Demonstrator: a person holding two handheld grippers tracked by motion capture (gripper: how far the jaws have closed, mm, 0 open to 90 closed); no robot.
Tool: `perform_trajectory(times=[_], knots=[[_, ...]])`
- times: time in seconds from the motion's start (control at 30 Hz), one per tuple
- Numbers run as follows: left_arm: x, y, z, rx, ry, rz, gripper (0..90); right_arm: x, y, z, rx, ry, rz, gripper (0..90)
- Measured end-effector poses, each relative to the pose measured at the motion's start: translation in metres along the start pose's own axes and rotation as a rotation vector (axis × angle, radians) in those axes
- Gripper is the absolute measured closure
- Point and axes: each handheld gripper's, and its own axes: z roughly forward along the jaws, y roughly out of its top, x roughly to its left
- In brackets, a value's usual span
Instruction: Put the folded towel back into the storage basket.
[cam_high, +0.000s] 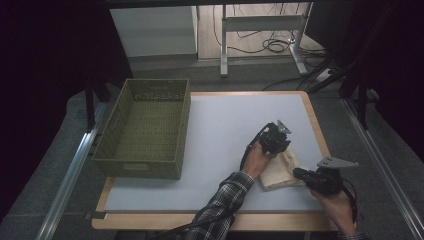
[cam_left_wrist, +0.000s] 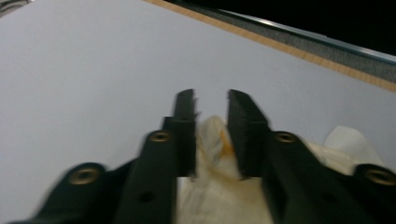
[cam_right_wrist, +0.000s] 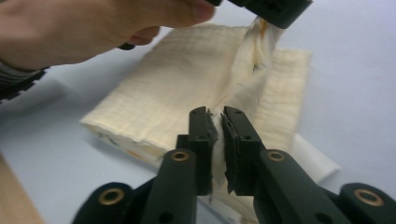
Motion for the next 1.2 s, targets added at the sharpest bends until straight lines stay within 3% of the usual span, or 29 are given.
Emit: perform_trajectory(times=[0.07, 0.13, 0.17, 0.43, 0.67, 1.0, 1.2], knots=[[-0.001, 0.002, -0.001, -0.007, 0.007, 0.0, 59.2, -0.002, -0.001, -0.001, 0.0, -0.016, 0.007, 75.2], [-0.002, 0.004, -0.005, -0.004, 0.024, 0.017, 53.4, -0.005, -0.002, -0.005, -0.004, -0.038, 0.01, 71.0], [-0.003, 0.005, -0.007, -0.023, 0.028, 0.004, 50.9, -0.006, -0.002, -0.007, -0.007, -0.046, 0.008, 69.8], [0.007, -0.001, -0.035, -0.031, 0.051, 0.006, 42.3, -0.013, 0.005, -0.026, -0.022, -0.12, -0.007, 62.9], [0.019, -0.023, -0.056, -0.004, 0.074, -0.005, 40.7, -0.013, 0.009, -0.012, -0.007, -0.129, -0.02, 58.5], [0.034, -0.059, -0.07, 0.054, 0.1, -0.028, 45.7, -0.012, -0.011, 0.0, 0.067, -0.157, -0.007, 53.6], [0.043, -0.07, -0.069, 0.052, 0.074, -0.074, 45.7, -0.01, -0.017, 0.005, 0.097, -0.159, 0.012, 52.7]])
